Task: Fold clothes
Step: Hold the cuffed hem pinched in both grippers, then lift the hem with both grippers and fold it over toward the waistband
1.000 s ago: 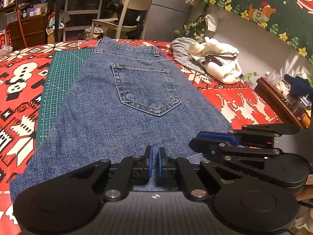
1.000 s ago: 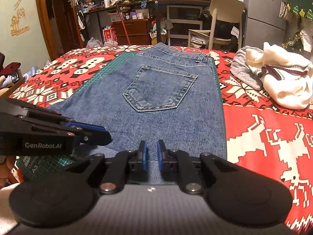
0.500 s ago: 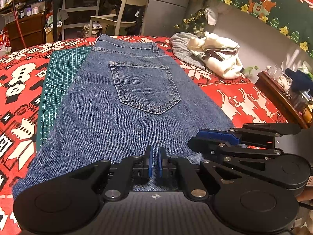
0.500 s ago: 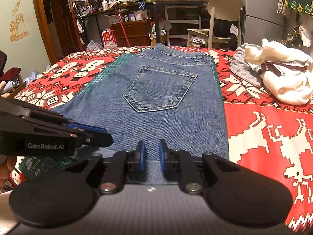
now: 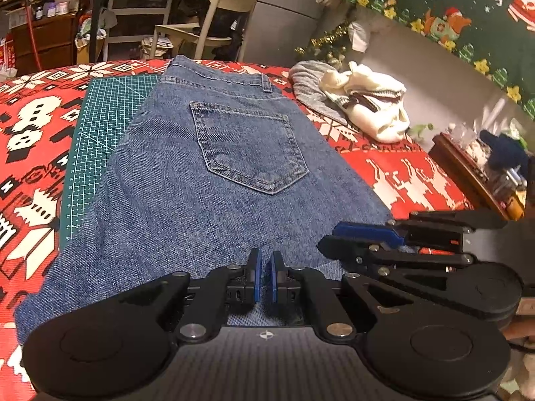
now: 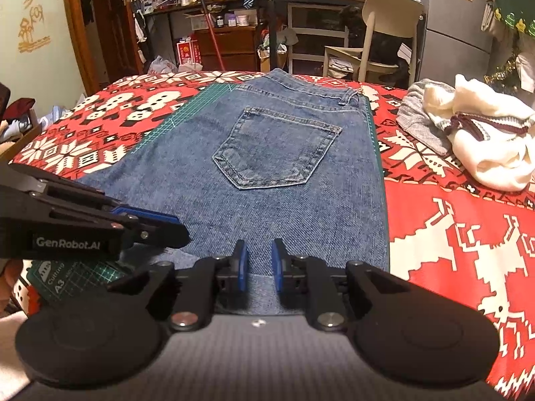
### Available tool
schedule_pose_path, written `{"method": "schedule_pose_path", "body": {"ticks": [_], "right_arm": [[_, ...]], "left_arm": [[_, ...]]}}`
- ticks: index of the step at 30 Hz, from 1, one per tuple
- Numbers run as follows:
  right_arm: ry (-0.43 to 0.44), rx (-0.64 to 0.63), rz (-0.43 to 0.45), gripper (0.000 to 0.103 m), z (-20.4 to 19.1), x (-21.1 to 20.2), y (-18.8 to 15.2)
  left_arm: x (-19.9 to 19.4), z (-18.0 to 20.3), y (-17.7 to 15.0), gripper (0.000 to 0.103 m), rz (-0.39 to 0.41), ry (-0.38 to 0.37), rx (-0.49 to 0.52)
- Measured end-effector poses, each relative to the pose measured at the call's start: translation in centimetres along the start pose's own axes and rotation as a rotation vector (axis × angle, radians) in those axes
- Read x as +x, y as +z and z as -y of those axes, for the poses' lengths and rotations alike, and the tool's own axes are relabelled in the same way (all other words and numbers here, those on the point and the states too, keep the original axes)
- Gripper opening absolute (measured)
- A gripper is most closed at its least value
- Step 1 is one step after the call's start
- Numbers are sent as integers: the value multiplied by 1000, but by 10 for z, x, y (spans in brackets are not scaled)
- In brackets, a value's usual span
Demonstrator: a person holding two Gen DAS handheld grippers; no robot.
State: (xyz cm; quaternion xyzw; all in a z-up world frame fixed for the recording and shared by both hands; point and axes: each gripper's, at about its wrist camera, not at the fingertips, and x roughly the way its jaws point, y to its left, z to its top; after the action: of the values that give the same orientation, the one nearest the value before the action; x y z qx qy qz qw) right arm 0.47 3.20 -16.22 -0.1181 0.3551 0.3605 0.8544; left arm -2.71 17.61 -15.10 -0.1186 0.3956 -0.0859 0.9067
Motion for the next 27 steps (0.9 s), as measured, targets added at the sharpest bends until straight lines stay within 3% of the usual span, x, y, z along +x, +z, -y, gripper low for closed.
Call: {"method": "schedule_pose_path", "body": {"ticks": [7, 15, 21, 27], "right_arm": [[13, -45, -5, 17, 1, -2, 0], [72, 14, -50, 17, 29, -15, 10], [71, 34, -68, 17, 65, -16, 37], [35, 6, -66, 16, 108, 5, 78]], "left_arm": [[0, -5, 7, 6, -58, -31, 19], [-15, -16, 24, 6, -120, -60, 25], [-23, -40, 61, 6, -86, -84, 13], [-2, -74, 111, 4, -81, -33, 26]]}}
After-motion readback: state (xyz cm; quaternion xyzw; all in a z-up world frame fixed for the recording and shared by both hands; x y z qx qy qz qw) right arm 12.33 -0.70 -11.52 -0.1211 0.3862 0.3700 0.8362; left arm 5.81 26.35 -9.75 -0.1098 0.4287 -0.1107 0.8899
